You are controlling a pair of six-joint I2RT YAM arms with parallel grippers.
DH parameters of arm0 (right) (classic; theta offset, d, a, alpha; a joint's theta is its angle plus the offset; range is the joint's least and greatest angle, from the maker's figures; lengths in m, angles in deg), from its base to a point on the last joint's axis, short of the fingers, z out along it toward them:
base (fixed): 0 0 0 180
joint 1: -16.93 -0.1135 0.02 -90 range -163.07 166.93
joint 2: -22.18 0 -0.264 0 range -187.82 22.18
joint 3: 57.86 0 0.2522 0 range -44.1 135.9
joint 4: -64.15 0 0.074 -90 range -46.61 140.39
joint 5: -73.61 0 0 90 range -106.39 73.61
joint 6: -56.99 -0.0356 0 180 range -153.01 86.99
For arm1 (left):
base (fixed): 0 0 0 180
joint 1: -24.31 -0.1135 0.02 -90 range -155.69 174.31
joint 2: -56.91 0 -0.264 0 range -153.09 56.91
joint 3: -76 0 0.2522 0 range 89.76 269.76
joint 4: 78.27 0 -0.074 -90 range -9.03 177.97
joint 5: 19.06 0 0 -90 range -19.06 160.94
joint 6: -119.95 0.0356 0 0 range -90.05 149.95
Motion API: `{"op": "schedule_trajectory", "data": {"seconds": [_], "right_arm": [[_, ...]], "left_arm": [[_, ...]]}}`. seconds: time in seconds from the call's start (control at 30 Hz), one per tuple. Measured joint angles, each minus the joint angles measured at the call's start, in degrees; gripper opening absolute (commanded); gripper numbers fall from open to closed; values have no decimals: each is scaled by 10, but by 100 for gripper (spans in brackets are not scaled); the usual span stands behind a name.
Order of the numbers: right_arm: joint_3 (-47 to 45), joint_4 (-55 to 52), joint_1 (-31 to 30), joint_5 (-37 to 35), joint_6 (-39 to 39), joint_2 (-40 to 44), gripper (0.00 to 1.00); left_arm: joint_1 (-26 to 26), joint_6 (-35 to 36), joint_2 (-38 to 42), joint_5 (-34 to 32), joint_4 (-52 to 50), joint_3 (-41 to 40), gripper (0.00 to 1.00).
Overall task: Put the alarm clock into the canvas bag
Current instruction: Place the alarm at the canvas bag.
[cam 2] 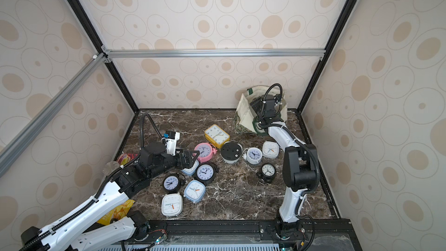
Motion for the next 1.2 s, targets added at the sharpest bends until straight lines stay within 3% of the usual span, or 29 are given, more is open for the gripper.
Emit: {"op": "schedule_trajectory", "data": {"seconds": [0.23,0.43,0.6,0.73,0.93,1.2], "right_arm": [[-69,19,-1,48,54,98,89],[-107,-1,-8,72,120,188,99],[-142,-31,-25,75,167,257,100],[-178,-57,-51,73,198,309,100],[-235,-89,-70,82,222,380,100],[-269,-126,-70,125,239,420,100]], "left_arm": [[-1,-20,1,-65,-109,45,98],[-1,-89,35,-97,-231,45,98],[0,-171,95,-83,-297,-27,98],[29,-249,127,-71,-346,-103,98],[82,-338,130,-50,-366,-172,98],[132,-358,87,-27,-316,-204,98]]}}
